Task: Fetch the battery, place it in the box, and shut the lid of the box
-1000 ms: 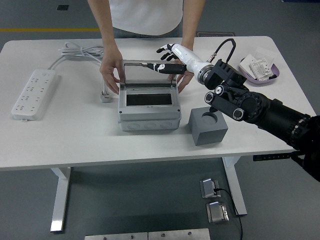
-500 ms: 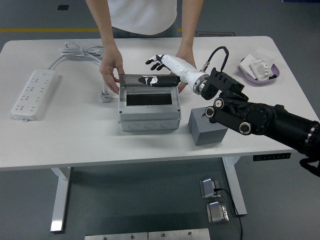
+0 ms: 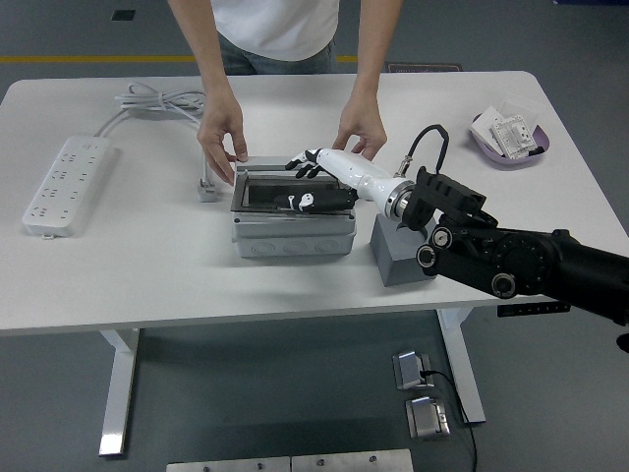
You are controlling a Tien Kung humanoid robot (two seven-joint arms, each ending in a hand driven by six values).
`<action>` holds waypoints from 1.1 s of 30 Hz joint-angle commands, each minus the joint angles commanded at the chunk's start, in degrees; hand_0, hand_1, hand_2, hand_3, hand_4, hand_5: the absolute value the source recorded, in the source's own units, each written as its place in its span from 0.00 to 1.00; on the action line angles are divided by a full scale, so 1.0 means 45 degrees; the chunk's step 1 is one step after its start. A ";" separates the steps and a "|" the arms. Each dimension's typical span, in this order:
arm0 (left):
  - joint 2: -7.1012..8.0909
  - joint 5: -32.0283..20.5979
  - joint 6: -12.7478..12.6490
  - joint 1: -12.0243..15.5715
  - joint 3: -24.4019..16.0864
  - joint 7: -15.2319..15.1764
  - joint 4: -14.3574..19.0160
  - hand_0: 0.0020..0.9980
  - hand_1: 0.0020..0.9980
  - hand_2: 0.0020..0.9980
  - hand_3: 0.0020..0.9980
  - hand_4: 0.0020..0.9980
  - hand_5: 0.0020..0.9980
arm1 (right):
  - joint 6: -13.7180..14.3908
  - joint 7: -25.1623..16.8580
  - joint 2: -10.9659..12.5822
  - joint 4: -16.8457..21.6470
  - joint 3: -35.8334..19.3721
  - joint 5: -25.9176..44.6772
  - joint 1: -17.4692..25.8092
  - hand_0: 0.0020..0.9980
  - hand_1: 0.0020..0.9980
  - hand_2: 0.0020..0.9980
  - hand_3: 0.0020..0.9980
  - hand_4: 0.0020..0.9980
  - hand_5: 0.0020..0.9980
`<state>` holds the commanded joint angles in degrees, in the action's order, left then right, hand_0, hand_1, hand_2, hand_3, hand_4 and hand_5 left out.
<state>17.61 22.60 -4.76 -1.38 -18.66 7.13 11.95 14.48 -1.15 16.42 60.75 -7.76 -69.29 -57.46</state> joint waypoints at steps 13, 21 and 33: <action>-0.0117 0.0266 0.0007 0.0110 -0.0284 0.0105 -0.0010 0.63 0.69 0.59 0.59 0.58 0.00 | -0.0309 0.0411 0.0495 0.0353 -0.1062 -0.0736 0.0750 0.73 0.71 0.73 0.80 0.90 0.77; -0.0246 0.0322 0.0017 0.0218 -0.0379 0.0152 -0.0007 0.63 0.69 0.59 0.59 0.58 0.00 | -0.1370 0.1748 0.1180 0.1572 -0.3471 -0.2996 0.2283 0.72 0.69 0.71 0.80 0.89 0.76; -0.0413 0.0226 0.0003 0.0483 -0.0452 0.0177 -0.0008 0.63 0.69 0.59 0.58 0.58 0.00 | -0.0660 0.0933 0.1622 0.4609 -0.8709 -0.6606 0.5752 0.69 0.67 0.69 0.77 0.89 0.78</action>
<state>15.76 23.62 -4.74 0.79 -20.69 7.93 11.92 11.51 3.05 23.72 81.49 -46.94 -99.02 -31.58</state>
